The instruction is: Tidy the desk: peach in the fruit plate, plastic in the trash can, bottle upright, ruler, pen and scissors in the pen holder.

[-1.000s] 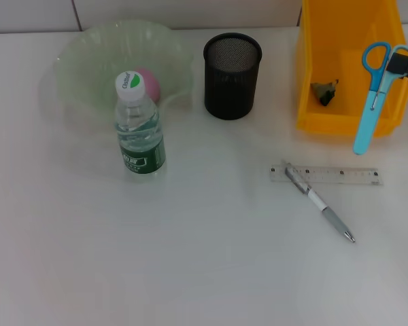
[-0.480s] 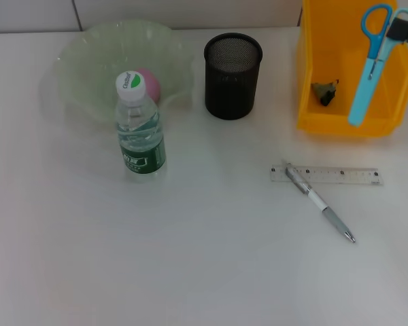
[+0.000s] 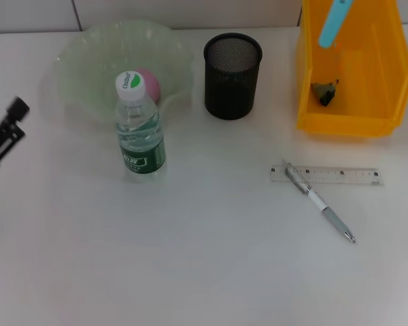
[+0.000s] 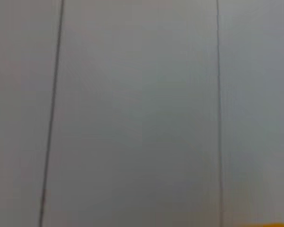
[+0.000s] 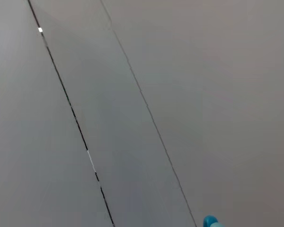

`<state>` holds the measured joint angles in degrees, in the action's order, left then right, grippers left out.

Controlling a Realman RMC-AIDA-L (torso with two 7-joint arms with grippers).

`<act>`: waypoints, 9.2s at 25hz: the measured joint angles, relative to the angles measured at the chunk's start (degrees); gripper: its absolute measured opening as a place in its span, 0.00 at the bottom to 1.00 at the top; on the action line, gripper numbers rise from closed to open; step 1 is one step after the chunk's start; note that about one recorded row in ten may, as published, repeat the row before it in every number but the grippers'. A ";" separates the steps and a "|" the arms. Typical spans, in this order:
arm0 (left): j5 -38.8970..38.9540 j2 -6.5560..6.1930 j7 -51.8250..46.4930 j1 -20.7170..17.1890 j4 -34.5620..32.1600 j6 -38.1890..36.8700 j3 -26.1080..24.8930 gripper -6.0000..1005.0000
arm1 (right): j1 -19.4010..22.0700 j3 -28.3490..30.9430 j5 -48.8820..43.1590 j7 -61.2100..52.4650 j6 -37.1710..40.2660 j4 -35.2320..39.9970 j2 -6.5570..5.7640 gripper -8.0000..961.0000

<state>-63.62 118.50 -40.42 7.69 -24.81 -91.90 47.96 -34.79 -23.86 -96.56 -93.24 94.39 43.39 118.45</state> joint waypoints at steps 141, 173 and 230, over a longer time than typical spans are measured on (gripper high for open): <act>-24.89 -0.02 -9.33 5.75 -0.24 -0.18 14.53 0.77 | -14.85 -55.81 -49.45 -14.19 -16.40 5.79 0.93 0.81; -25.42 -0.02 -9.32 5.45 -0.24 -0.48 14.62 0.77 | -16.49 -55.76 -49.33 -14.88 -17.86 1.85 1.08 0.64; -25.06 -0.11 -9.07 5.66 -1.17 -3.39 13.99 0.77 | -2.94 -42.53 34.95 28.79 -31.51 -0.07 0.98 0.40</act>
<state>-88.67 118.39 -49.49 13.35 -25.98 -95.29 61.95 -37.73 -66.39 -61.61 -64.45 62.88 43.31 119.43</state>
